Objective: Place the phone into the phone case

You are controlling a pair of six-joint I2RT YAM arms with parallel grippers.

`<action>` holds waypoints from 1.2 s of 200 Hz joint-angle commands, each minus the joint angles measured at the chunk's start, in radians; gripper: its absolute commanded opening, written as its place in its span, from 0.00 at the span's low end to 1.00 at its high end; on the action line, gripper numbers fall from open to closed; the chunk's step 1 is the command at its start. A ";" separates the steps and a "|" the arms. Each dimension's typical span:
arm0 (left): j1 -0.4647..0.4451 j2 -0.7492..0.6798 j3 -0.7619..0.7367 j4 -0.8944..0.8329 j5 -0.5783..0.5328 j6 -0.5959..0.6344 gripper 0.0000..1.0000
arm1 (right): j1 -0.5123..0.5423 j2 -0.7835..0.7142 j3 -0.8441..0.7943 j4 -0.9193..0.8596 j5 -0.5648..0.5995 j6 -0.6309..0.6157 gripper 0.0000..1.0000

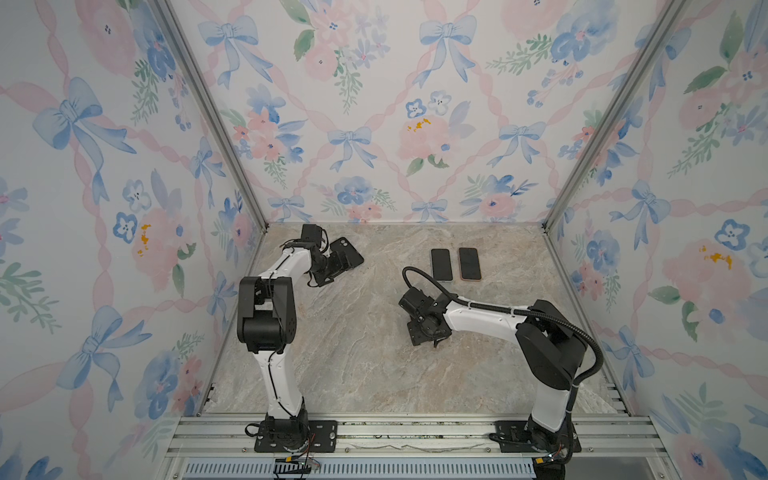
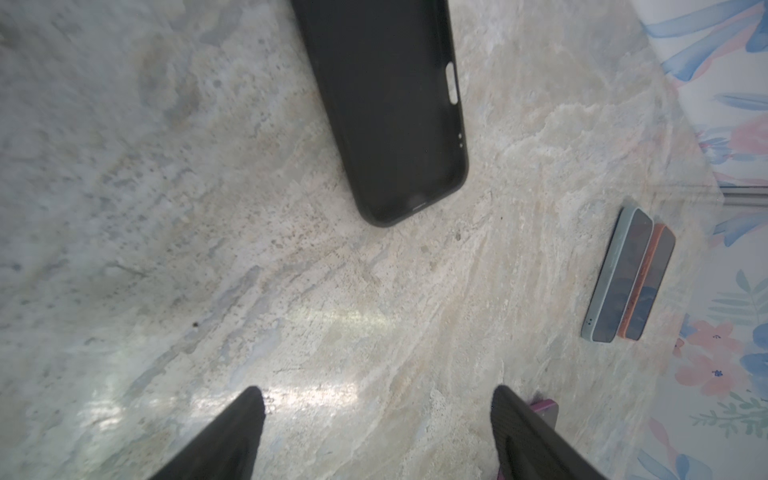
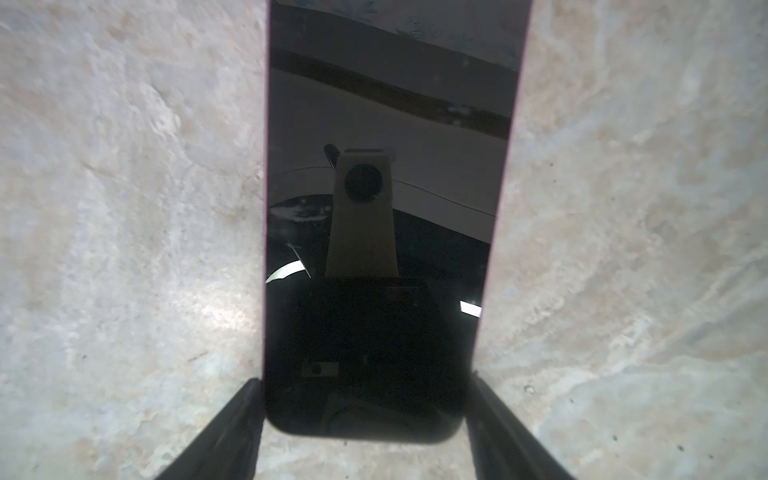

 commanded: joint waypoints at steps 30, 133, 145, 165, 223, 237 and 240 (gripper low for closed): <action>-0.011 0.132 0.164 -0.065 -0.151 -0.017 0.71 | 0.028 -0.077 0.021 0.002 0.028 -0.097 0.89; -0.052 0.356 0.372 -0.098 -0.268 -0.032 0.38 | 0.017 -0.124 -0.012 -0.019 0.096 -0.150 0.90; -0.052 0.371 0.392 -0.111 -0.277 -0.027 0.33 | 0.018 -0.126 -0.024 -0.019 0.104 -0.149 0.90; -0.053 0.381 0.401 -0.120 -0.294 -0.021 0.26 | 0.016 -0.137 -0.046 -0.013 0.113 -0.144 0.90; -0.064 0.342 0.365 -0.136 -0.311 -0.007 0.09 | 0.014 -0.148 -0.051 -0.012 0.134 -0.142 0.90; -0.066 0.318 0.343 -0.136 -0.306 -0.008 0.08 | 0.014 -0.153 -0.050 -0.013 0.134 -0.138 0.89; -0.068 0.312 0.337 -0.136 -0.307 -0.007 0.07 | 0.014 -0.154 -0.050 -0.013 0.135 -0.138 0.89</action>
